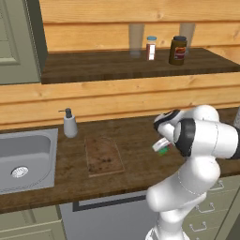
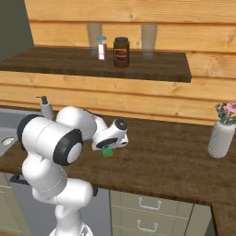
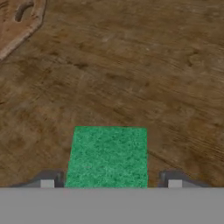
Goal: Pick up the sponge from the counter and clean the cutting board by briefly scrubbing or pressing down on the cutting board. Once finished, release the sponge.
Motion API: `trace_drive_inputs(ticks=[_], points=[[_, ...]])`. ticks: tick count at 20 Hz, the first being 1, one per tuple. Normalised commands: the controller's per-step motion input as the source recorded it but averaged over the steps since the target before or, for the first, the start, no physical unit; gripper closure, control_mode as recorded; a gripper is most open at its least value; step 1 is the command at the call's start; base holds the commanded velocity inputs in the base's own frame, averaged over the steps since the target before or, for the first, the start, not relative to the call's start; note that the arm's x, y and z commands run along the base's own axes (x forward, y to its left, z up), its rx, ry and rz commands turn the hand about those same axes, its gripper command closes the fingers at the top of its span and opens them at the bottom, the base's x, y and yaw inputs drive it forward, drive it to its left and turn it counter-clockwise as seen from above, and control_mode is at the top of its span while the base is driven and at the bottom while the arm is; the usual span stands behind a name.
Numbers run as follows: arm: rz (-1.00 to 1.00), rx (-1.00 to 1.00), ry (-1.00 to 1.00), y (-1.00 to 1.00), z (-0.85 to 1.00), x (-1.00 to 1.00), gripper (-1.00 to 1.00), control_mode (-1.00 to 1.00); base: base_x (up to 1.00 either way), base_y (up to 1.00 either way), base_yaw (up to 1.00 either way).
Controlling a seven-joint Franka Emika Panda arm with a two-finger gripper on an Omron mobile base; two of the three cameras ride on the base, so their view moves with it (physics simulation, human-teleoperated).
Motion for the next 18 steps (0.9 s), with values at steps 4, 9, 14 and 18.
trace_drive_inputs(ticks=[4,9,14,18], points=[[0.04,0.04,0.00,-0.55,0.24,0.00,-1.00,-1.00,0.00,0.00,0.00],[0.07,0.01,0.00,-0.35,0.70,-0.02,-1.00,-1.00,0.00,0.00,0.00],[0.03,0.03,0.01,-0.01,1.00,-0.35,-1.00,-1.00,0.00,0.00,0.00],[-0.14,0.06,-0.01,0.11,0.95,-0.77,-1.00,-1.00,0.00,0.00,0.00]])
